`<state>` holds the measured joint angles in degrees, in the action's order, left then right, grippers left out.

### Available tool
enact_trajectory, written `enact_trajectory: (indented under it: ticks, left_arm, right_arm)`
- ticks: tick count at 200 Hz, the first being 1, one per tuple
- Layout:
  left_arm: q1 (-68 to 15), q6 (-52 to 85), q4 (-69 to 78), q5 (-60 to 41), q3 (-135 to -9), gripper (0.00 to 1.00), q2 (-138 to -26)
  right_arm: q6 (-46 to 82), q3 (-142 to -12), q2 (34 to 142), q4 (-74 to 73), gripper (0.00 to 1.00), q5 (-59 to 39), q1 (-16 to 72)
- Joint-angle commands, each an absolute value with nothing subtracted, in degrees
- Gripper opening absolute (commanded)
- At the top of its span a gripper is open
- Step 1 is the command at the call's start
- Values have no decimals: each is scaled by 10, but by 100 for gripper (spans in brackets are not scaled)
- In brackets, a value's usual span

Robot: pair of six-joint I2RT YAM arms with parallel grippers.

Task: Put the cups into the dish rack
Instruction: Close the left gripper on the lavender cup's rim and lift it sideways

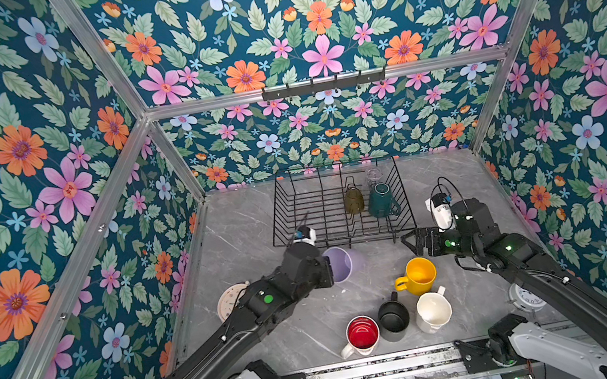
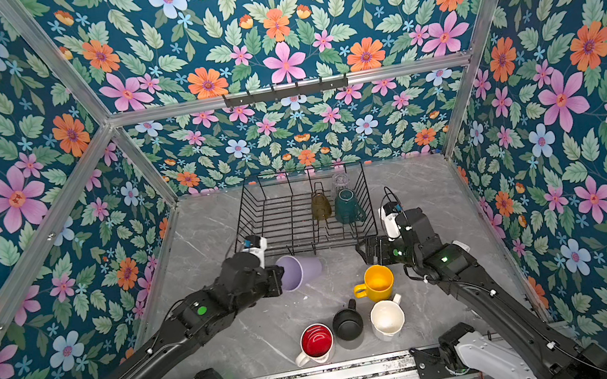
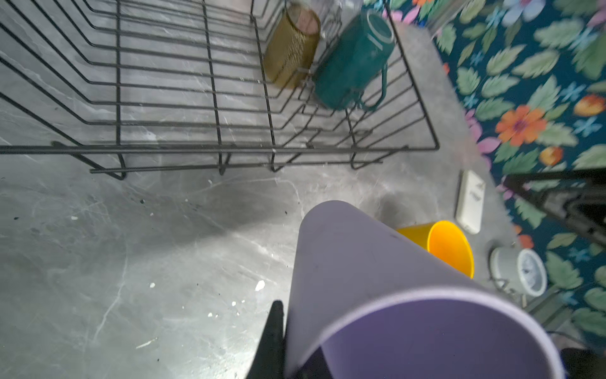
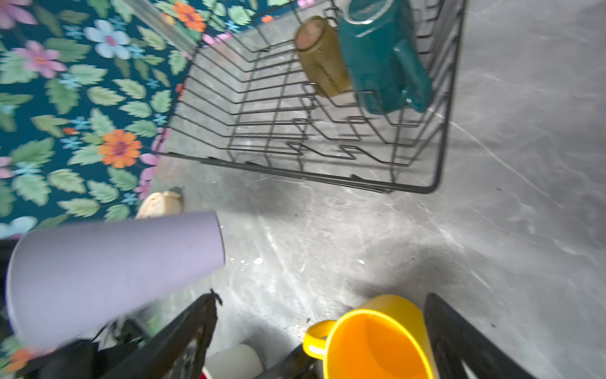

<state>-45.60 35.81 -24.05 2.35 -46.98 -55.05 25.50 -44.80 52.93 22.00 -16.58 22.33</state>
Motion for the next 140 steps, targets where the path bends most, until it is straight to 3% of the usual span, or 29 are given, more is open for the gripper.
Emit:
enact_trajectory:
  ticks: [1,80,140]
  left_arm:
    - [-400,352,-154,-105,-438,0,-509]
    - [-258,512,171,-414,-303,0,-489]
    - [-248,602,334,-485,-263,0,-520]
  right_arm:
    - [266,-443,523,160,98,-239,224]
    - [307,-424,526,14,98,-408,224]
    - [366,-415,573,-115,97,-523,224]
